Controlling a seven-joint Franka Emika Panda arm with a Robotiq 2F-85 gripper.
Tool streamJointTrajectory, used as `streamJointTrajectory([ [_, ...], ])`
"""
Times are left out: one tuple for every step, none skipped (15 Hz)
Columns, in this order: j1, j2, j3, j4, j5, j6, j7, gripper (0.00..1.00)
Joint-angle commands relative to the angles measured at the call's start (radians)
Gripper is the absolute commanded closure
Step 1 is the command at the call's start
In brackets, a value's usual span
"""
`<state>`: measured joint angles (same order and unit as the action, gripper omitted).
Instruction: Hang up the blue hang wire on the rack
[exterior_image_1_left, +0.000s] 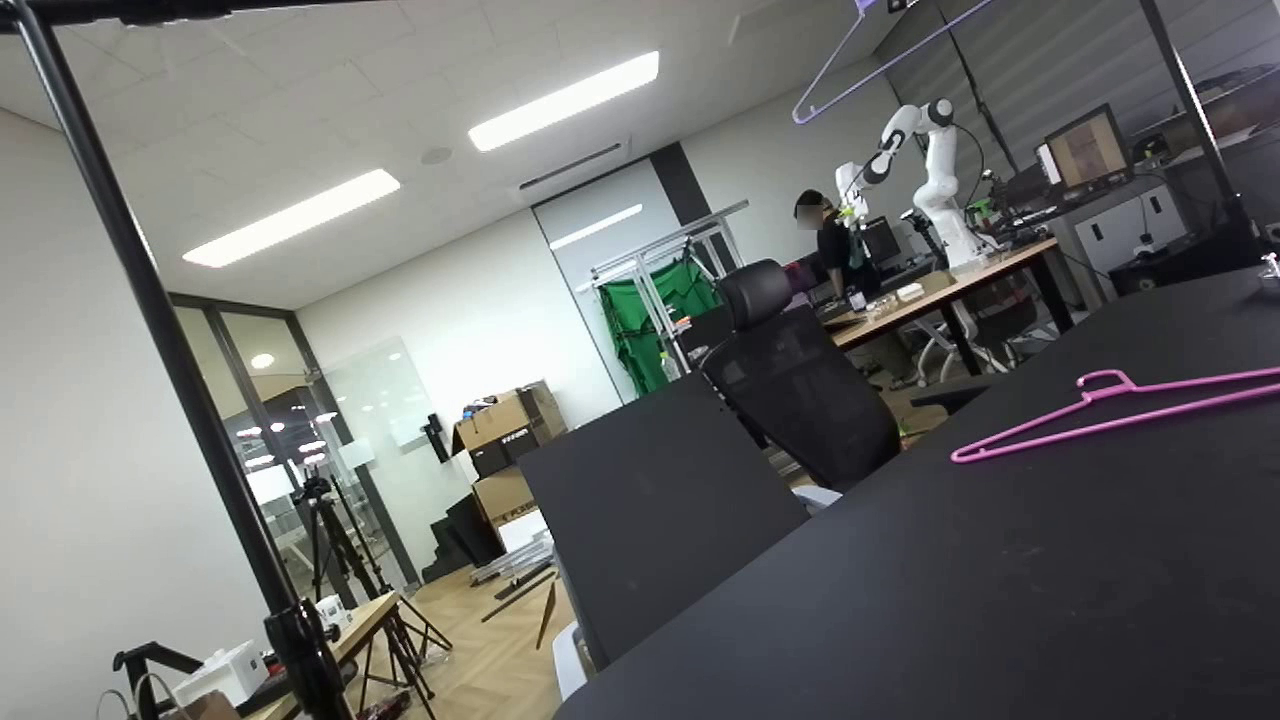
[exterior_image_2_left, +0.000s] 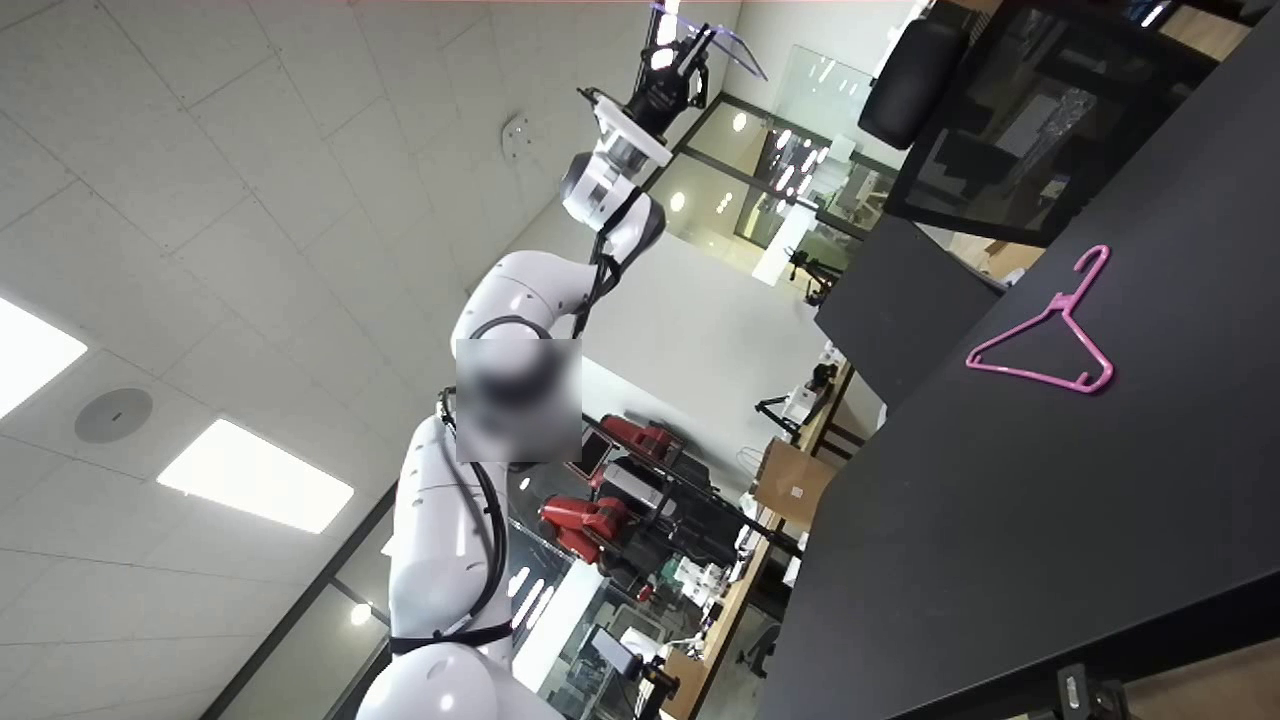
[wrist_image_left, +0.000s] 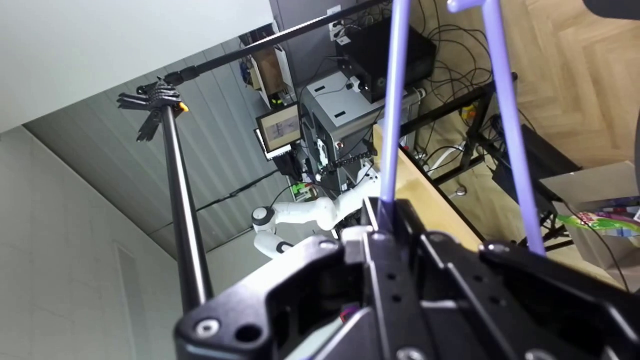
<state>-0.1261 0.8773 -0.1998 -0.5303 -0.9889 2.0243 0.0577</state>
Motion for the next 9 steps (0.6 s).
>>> streamJointTrajectory([
  [-0.008, 0.015, 0.003, 0.038, 0.018, -0.025, -0.012, 0.66],
  [-0.005, 0.018, -0.003, 0.042, 0.015, -0.037, 0.003, 0.61],
  [-0.003, 0.019, -0.006, 0.044, 0.013, -0.049, 0.011, 0.53],
  [-0.004, 0.019, -0.003, 0.043, 0.016, -0.051, 0.008, 0.47],
  [-0.006, 0.018, 0.0, 0.043, 0.019, -0.052, 0.005, 0.39],
  [-0.012, -0.008, 0.001, 0.041, 0.021, -0.054, -0.013, 0.33],
  [-0.015, -0.015, 0.011, 0.034, 0.03, -0.05, -0.033, 0.27],
  [-0.012, -0.022, 0.018, 0.029, 0.036, -0.046, -0.049, 0.19],
  [-0.013, -0.035, 0.03, 0.022, 0.049, -0.04, -0.073, 0.13],
])
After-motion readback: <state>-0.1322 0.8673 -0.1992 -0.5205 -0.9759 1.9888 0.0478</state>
